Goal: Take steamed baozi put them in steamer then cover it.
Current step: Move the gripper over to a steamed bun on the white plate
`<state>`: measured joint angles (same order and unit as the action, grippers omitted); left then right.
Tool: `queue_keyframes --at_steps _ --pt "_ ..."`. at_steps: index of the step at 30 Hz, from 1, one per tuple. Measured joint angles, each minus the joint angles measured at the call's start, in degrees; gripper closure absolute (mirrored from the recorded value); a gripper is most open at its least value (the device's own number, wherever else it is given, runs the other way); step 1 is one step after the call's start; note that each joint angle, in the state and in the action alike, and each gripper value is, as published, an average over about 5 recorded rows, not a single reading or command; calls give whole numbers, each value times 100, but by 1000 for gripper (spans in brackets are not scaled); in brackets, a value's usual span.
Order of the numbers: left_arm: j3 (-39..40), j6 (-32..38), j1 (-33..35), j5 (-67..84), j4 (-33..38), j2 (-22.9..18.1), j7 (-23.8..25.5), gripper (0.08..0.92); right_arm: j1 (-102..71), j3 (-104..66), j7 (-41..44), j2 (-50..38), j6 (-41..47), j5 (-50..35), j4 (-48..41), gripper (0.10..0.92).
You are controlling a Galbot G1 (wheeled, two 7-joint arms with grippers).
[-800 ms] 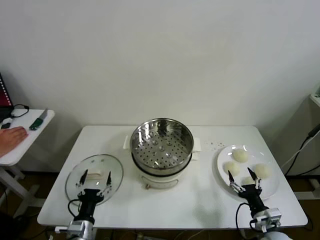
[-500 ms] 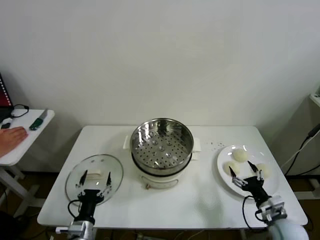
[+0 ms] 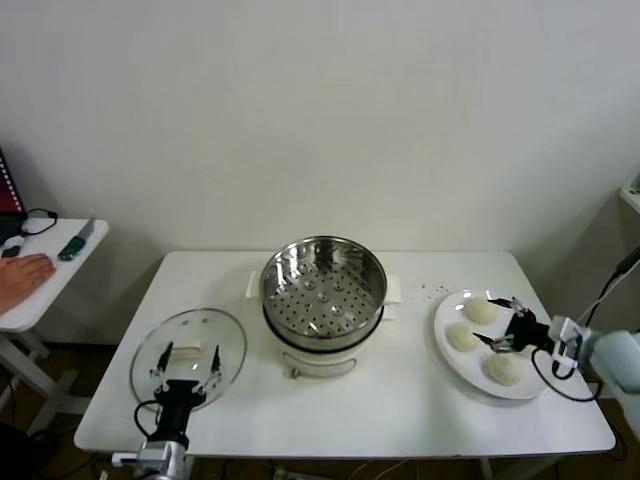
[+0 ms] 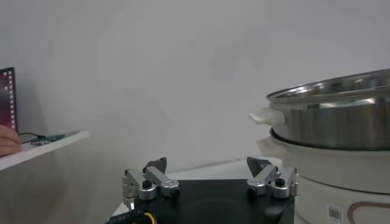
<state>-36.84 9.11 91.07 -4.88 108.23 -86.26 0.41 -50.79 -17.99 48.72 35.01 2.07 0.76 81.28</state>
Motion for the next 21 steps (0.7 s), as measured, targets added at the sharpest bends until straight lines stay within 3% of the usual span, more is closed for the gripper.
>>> queue_keyframes --at_steps 9,21 --pt "-40 -104 -88 13 -63 30 -28 177 2825 2552 1242 -210 -451 795 -1400 203" --pt "-93 -207 -134 29 -156 100 -100 177 4796 4522 1862 663 -808 1468 -3236 203"
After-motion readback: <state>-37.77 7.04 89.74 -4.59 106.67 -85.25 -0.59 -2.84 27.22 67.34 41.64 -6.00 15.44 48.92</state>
